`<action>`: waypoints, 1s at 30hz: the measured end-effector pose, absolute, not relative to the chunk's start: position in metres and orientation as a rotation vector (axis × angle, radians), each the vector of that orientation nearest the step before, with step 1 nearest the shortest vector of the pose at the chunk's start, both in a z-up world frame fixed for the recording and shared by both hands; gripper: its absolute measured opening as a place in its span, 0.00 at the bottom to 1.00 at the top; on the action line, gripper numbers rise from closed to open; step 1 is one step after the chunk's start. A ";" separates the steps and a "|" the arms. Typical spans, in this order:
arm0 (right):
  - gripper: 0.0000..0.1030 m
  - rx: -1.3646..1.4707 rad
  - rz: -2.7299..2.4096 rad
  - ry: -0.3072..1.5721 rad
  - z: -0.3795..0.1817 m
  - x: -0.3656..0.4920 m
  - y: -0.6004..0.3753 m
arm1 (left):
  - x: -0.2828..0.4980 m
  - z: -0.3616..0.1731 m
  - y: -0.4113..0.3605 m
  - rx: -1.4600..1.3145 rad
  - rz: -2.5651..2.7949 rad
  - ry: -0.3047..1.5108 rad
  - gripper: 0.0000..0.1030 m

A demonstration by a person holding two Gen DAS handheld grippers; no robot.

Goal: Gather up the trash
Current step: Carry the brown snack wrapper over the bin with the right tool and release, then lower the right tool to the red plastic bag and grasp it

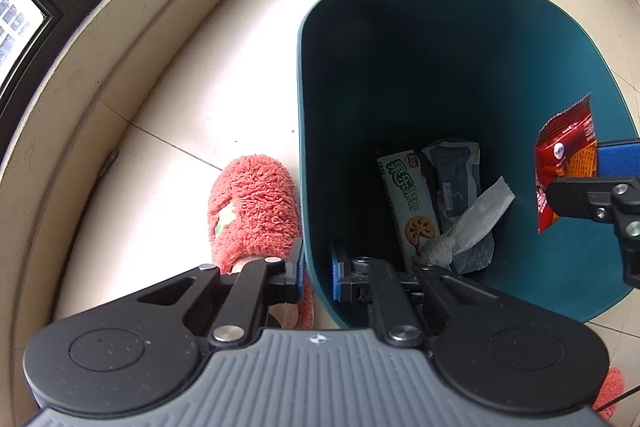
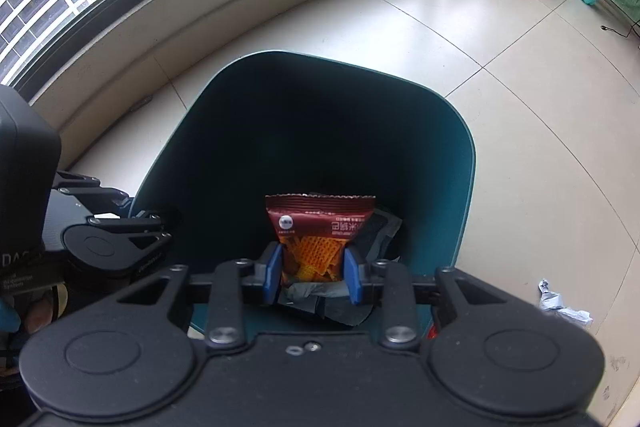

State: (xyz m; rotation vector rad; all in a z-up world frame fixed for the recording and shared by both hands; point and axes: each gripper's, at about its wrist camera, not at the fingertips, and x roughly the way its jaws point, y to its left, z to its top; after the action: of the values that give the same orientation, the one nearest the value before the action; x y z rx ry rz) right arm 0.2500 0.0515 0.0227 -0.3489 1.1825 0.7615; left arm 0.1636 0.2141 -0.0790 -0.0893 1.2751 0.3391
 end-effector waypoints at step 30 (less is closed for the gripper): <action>0.51 -0.169 0.794 1.170 0.049 0.260 0.012 | 0.161 -0.079 0.213 -0.086 0.338 1.274 0.11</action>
State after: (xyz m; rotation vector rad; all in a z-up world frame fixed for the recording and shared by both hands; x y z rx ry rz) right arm 0.2597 0.0124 0.0488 -0.1692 1.1700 0.7940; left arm 0.1614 0.2131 -0.0795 -0.0856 1.2743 0.3380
